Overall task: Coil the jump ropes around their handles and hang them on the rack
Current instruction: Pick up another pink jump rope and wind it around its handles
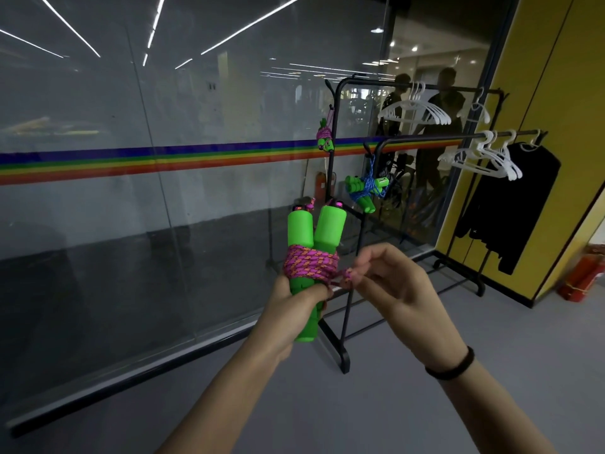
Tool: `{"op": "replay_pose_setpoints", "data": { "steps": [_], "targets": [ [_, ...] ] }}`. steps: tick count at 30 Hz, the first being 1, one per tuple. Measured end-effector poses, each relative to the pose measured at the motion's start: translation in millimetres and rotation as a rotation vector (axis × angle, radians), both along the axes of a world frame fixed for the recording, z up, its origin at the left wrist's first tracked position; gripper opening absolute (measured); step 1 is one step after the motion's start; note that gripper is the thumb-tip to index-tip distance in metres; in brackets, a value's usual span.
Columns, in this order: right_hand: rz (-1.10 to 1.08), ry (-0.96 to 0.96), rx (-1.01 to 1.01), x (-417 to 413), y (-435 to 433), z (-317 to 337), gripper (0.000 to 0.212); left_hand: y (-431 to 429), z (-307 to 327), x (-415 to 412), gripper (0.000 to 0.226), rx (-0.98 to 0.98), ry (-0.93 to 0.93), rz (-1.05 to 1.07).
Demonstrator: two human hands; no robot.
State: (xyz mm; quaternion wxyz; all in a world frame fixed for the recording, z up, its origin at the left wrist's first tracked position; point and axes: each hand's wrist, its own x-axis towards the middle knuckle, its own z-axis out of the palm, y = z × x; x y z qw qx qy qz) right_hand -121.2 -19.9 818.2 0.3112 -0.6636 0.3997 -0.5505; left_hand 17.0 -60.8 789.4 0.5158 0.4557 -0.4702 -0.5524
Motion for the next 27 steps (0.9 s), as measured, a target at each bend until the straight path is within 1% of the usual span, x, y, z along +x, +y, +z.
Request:
{"op": "replay_pose_setpoints", "data": {
  "steps": [1,2,4,7,10,12,17,20,22,25,27],
  "targets": [
    [0.047,-0.091,0.043,0,2,2,0.012,-1,1,0,0.021,-0.018,-0.01,0.011],
    [0.073,-0.13,0.071,0,3,2,0.015,-1,2,-1,0.023,-0.037,-0.016,0.028],
    [0.058,-0.122,0.102,1,4,2,0.019,-3,4,-3,0.026,-0.064,-0.008,0.071],
    [0.016,-0.145,0.186,1,1,-2,0.019,-7,3,-3,0.028,-0.081,-0.014,0.139],
    [0.007,-0.187,0.283,-2,-1,-7,0.021,-12,-1,1,0.027,-0.075,-0.01,0.163],
    [0.013,-0.198,0.298,-6,-4,-9,0.02,-12,-2,2,0.026,-0.077,-0.021,0.157],
    [0.034,-0.207,0.247,-16,-8,-14,0.018,-10,4,3,0.027,-0.132,-0.073,0.11],
    [0.066,-0.266,0.17,-17,-10,-12,0.012,-9,6,0,0.026,-0.148,-0.112,0.071],
    [0.069,-0.324,0.114,-16,-13,-11,0.012,-10,5,-2,0.025,-0.139,-0.117,0.058],
    [0.084,-0.353,0.061,-19,-13,-8,0.02,-11,3,-6,0.025,-0.135,-0.13,0.02],
    [0.113,-0.273,0.034,-20,-12,-5,0.028,-8,5,-10,0.03,-0.128,-0.143,0.017]
  ]
}}
